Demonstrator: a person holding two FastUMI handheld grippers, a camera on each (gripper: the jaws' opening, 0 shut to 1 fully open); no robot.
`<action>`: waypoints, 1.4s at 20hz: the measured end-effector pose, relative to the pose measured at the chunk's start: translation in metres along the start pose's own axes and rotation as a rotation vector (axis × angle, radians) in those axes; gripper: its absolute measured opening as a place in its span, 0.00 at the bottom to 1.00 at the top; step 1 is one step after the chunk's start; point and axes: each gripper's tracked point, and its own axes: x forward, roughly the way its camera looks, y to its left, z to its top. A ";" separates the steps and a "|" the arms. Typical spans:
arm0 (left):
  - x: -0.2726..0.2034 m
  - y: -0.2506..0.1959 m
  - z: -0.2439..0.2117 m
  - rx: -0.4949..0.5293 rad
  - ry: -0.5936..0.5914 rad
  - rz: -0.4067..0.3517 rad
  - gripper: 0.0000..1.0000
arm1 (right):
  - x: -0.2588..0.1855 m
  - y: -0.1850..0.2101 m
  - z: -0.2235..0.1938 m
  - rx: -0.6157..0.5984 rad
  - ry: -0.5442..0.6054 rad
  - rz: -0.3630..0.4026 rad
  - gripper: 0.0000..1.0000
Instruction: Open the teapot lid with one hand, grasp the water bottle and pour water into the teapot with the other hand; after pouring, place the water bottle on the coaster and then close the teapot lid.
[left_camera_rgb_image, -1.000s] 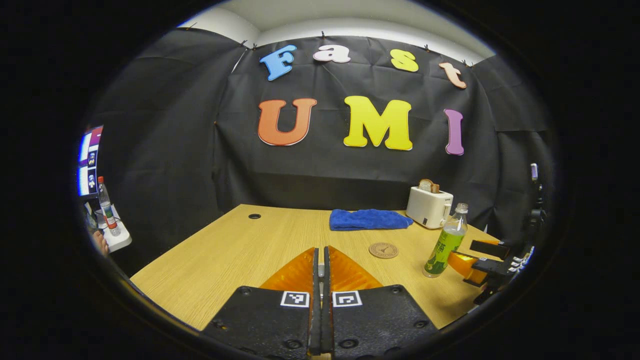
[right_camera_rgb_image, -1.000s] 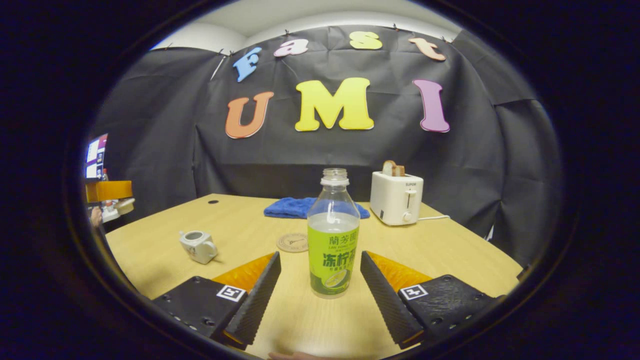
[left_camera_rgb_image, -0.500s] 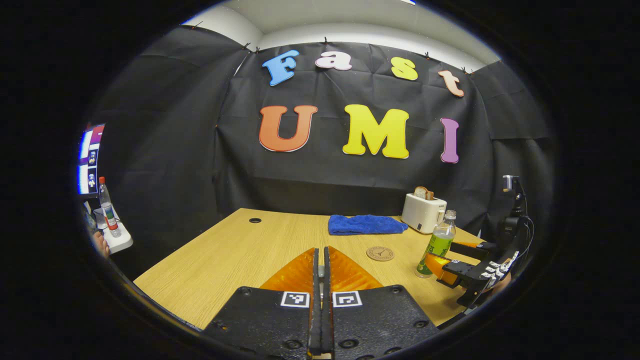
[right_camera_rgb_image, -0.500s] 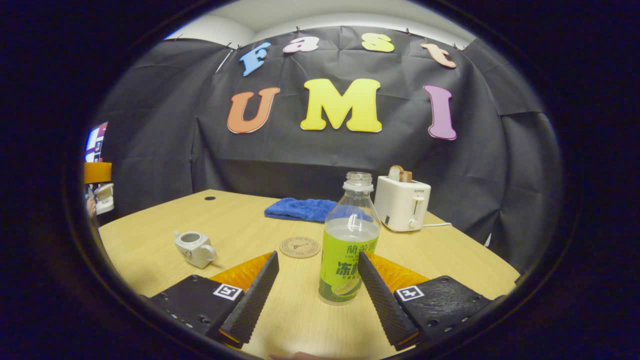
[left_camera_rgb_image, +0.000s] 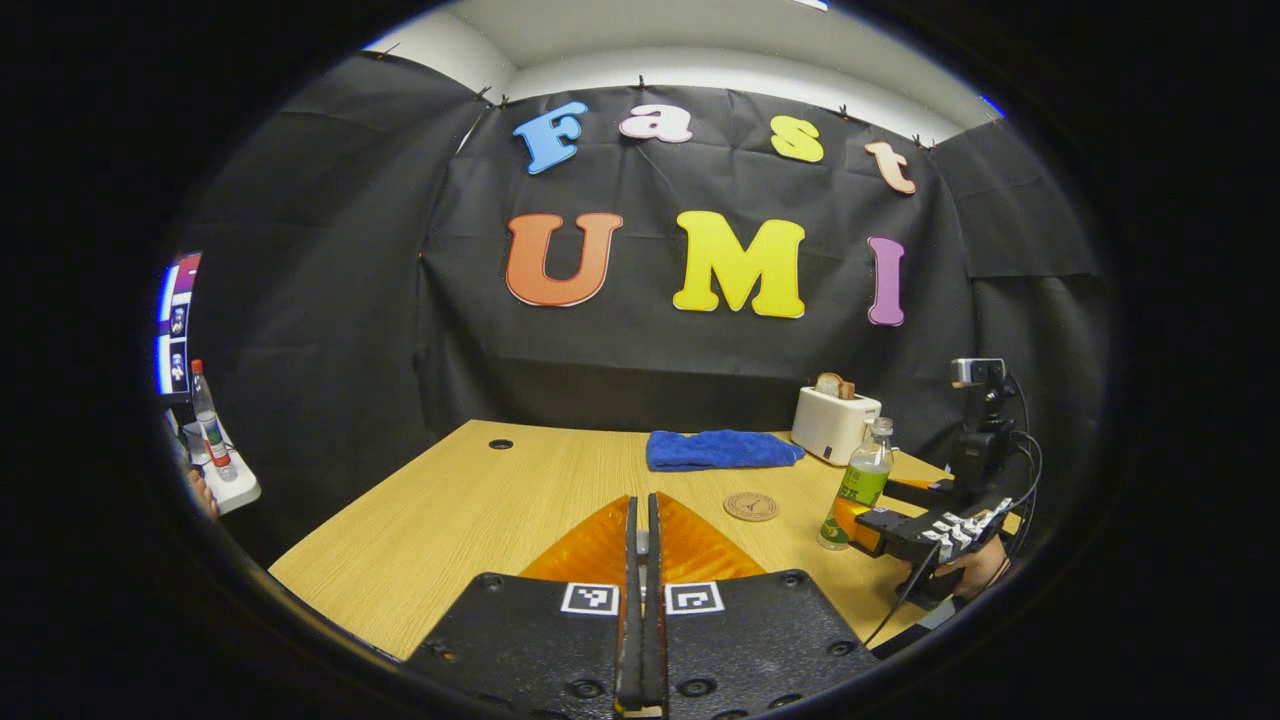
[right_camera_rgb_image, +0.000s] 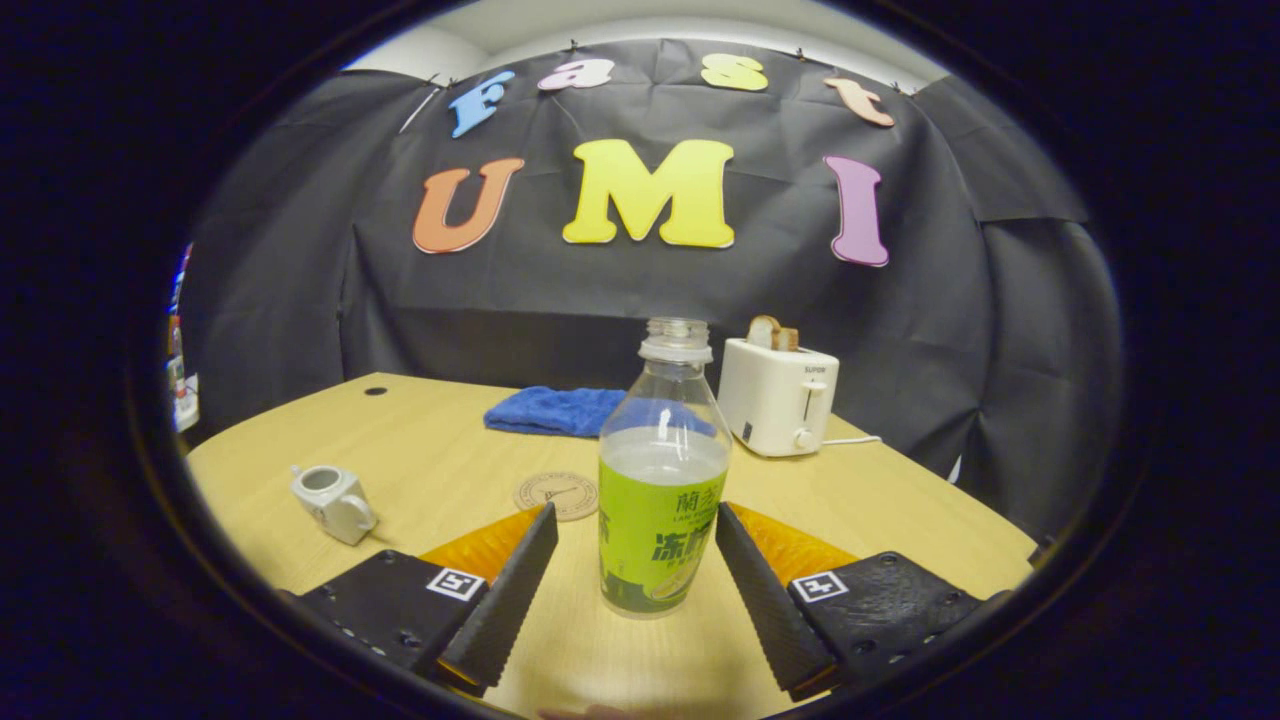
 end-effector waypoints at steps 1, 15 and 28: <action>0.000 0.000 -0.001 -0.002 0.004 -0.002 0.03 | 0.005 0.000 0.000 0.004 0.006 -0.002 0.95; -0.006 0.017 0.000 -0.014 0.020 -0.007 0.03 | -0.003 0.004 0.038 -0.184 -0.026 -0.049 0.71; -0.019 0.032 0.010 0.010 -0.002 -0.009 0.03 | -0.001 0.048 0.049 -0.695 0.000 -0.109 0.72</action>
